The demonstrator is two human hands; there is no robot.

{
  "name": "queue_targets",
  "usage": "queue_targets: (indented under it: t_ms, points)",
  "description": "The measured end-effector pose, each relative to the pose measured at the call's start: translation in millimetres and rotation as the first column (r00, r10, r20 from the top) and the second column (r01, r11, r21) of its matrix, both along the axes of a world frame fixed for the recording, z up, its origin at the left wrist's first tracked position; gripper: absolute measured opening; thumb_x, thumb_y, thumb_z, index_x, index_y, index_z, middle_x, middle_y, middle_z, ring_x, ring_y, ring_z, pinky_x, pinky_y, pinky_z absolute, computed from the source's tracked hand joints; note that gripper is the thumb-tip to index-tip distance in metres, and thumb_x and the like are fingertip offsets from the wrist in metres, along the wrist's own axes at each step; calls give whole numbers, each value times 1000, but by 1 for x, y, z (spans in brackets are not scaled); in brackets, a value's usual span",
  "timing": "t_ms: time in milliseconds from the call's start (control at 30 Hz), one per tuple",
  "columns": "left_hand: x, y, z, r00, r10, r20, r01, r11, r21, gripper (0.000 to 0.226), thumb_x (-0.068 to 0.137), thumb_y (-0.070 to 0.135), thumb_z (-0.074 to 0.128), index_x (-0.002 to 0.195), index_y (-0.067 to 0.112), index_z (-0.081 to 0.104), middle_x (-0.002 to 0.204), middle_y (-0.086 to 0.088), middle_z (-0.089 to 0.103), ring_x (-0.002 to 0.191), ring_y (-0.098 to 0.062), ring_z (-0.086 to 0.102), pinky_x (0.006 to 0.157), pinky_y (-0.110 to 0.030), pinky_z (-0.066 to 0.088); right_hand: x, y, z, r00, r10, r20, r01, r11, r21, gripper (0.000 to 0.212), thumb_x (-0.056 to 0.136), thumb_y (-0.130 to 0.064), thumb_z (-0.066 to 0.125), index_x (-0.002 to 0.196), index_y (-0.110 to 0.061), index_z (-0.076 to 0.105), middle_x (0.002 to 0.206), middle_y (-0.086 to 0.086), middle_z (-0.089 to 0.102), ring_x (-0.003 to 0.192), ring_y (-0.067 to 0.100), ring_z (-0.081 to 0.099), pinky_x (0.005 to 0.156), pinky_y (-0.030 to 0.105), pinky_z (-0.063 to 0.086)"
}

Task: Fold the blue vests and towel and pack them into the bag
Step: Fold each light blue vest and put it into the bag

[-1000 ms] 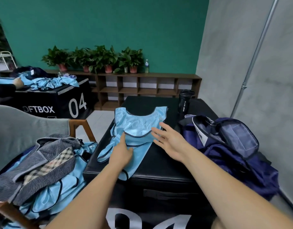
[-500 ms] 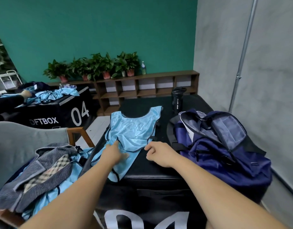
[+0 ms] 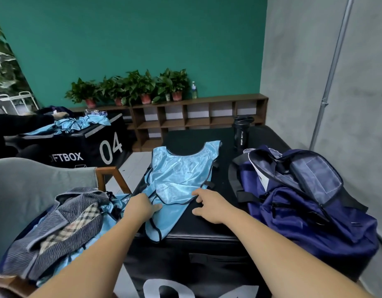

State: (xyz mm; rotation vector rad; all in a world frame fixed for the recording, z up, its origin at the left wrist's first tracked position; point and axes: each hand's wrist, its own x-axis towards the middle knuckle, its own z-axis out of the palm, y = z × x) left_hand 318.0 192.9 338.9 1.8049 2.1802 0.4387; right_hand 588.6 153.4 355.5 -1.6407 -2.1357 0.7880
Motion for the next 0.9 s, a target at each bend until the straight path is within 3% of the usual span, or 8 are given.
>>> queue_targets:
  t_ms: [67, 133, 233, 367, 500, 600, 700, 900]
  points:
    - [1, 0, 4, 999, -17, 46, 18, 1000, -14, 47, 81, 42, 86, 63, 15, 50, 57, -2, 50, 55, -19, 48, 55, -31, 35, -9, 7, -5, 998, -41, 39, 38, 998, 59, 71, 95, -37, 75, 157, -34, 41, 138, 1, 59, 117, 18, 58, 104, 36, 50]
    - [1, -1, 14, 994, -56, 94, 62, 996, -59, 34, 78, 31, 90, 79, 13, 61, 73, -2, 62, 66, -19, 54, 61, -31, 40, -19, 15, -13, 993, -59, 102, 45, 989, 139, 71, 93, -44, 75, 155, -39, 41, 139, 0, 57, 122, 22, 58, 102, 42, 52]
    - [0, -7, 23, 978, -50, 202, 65, 995, -72, 33, 75, 18, 91, 97, 13, 66, 91, -2, 70, 77, -15, 61, 64, -30, 46, -30, 28, -17, 983, -67, 172, 31, 978, 204, 52, 96, -45, 71, 144, -36, 53, 137, 0, 59, 124, 25, 58, 99, 43, 52]
    - [4, -13, 22, 924, -63, 378, 105, 990, -93, 18, 76, 14, 83, 69, 18, 66, 67, 1, 61, 62, -17, 54, 62, -27, 43, -37, 43, -16, 971, -114, 209, 60, 966, 250, 6, 100, -29, 60, 103, -26, 64, 105, -1, 66, 97, 26, 61, 83, 42, 55]
    - [17, -26, 23, 865, -185, 466, 223, 974, -28, 22, 81, 16, 82, 70, 18, 64, 66, 7, 57, 62, -12, 50, 62, -28, 40, -33, 56, -8, 975, -220, 6, 210, 939, 270, 14, 102, -25, 53, 90, -23, 60, 82, -1, 66, 76, 25, 63, 68, 41, 55]
    - [34, -39, 24, 830, -355, 430, 344, 933, 106, 14, 84, 21, 83, 83, 20, 69, 82, 7, 70, 69, -4, 59, 69, -20, 46, -26, 63, 8, 929, -308, -205, 356, 896, 266, 11, 97, -28, 56, 88, -30, 61, 73, -2, 66, 70, 22, 65, 65, 41, 56]
    - [56, -52, 21, 803, -501, 323, 480, 865, 148, 13, 88, 24, 80, 88, 26, 67, 92, 9, 73, 75, -2, 63, 70, -13, 43, -17, 64, 17, 899, -302, -316, 398, 865, 306, 12, 93, -26, 60, 83, -33, 64, 63, -3, 62, 66, 21, 62, 68, 43, 57]
    - [109, -78, 1, 690, -721, 56, 702, 687, 190, 18, 90, 19, 72, 106, 25, 65, 109, 7, 63, 95, -13, 61, 87, -27, 49, -17, 50, 28, 938, -144, -314, 256, 900, 354, 11, 98, -25, 64, 93, -31, 70, 57, -5, 63, 61, 16, 67, 68, 41, 60]
